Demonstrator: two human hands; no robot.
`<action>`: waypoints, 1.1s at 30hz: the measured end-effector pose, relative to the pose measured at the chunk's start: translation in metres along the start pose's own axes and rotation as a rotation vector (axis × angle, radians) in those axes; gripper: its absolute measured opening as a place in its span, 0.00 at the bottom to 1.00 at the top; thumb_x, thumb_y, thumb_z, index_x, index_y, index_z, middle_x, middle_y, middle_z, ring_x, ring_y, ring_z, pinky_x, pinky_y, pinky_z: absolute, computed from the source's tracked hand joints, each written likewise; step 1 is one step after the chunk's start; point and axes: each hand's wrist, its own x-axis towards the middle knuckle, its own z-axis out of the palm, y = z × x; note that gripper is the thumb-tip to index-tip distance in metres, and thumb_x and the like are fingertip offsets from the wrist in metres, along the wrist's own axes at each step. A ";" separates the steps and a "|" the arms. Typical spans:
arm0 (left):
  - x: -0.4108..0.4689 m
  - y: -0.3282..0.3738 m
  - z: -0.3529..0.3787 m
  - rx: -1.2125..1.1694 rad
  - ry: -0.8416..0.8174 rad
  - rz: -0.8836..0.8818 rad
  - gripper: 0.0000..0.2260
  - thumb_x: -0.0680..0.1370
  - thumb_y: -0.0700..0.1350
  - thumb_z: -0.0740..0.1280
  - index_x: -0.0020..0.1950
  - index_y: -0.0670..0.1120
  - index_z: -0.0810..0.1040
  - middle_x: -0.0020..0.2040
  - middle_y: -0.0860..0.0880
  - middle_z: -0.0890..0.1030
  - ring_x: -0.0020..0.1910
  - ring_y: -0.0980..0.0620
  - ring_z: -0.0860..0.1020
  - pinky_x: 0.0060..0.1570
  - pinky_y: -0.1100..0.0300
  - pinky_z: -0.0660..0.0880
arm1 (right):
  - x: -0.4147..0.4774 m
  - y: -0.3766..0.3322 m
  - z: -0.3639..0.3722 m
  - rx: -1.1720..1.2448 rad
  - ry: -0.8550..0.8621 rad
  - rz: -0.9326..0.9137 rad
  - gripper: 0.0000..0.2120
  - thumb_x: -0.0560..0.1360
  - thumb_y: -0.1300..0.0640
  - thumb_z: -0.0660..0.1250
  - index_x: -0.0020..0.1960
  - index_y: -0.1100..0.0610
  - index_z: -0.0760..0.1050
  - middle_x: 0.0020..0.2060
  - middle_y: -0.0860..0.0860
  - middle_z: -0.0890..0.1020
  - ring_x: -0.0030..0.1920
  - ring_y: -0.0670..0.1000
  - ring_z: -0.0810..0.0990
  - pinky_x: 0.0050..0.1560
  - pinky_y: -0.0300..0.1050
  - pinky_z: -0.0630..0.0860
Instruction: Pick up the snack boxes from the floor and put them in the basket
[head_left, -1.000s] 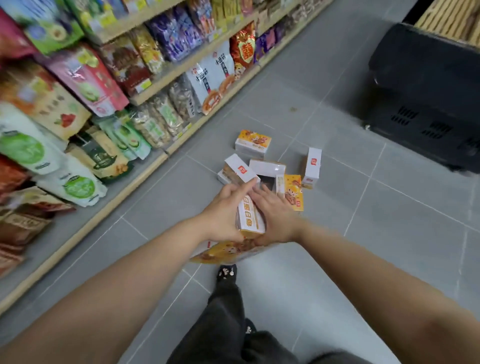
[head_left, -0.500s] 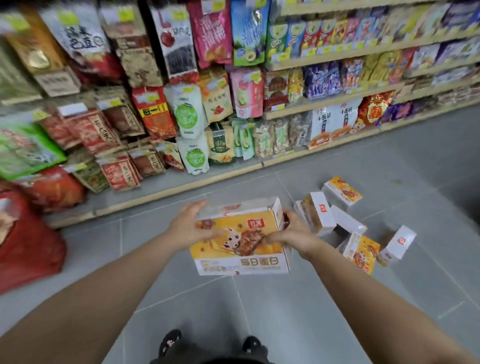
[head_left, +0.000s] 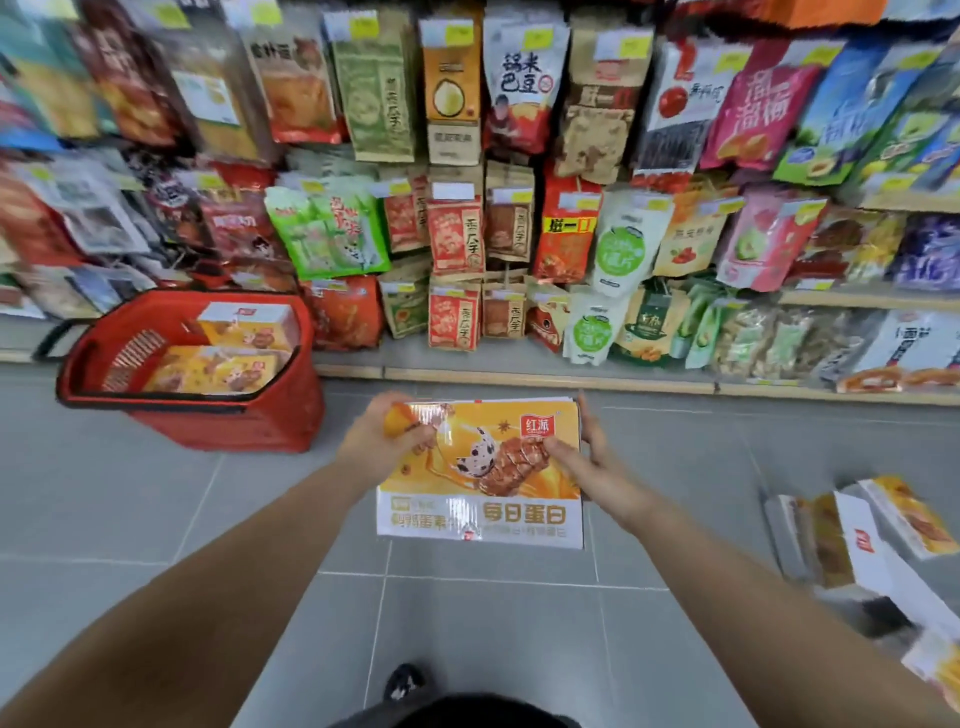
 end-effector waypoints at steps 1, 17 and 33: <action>0.005 -0.008 -0.019 0.005 0.025 -0.009 0.17 0.74 0.43 0.73 0.60 0.50 0.71 0.50 0.48 0.77 0.36 0.61 0.73 0.25 0.71 0.70 | 0.010 -0.007 0.017 -0.029 -0.008 -0.011 0.37 0.75 0.46 0.67 0.75 0.38 0.47 0.62 0.46 0.72 0.51 0.47 0.82 0.44 0.41 0.79; 0.106 -0.110 -0.229 -0.123 0.188 -0.267 0.23 0.74 0.47 0.72 0.66 0.55 0.68 0.59 0.48 0.73 0.49 0.50 0.77 0.43 0.57 0.77 | 0.194 -0.091 0.231 -0.181 -0.228 -0.016 0.27 0.72 0.50 0.72 0.67 0.47 0.64 0.61 0.49 0.73 0.46 0.49 0.84 0.38 0.40 0.81; 0.228 -0.188 -0.425 -0.267 0.298 -0.663 0.15 0.77 0.46 0.66 0.61 0.39 0.76 0.54 0.42 0.79 0.46 0.48 0.75 0.47 0.56 0.70 | 0.406 -0.188 0.443 -0.186 -0.372 0.107 0.26 0.62 0.44 0.79 0.55 0.39 0.71 0.55 0.49 0.80 0.47 0.54 0.84 0.42 0.48 0.78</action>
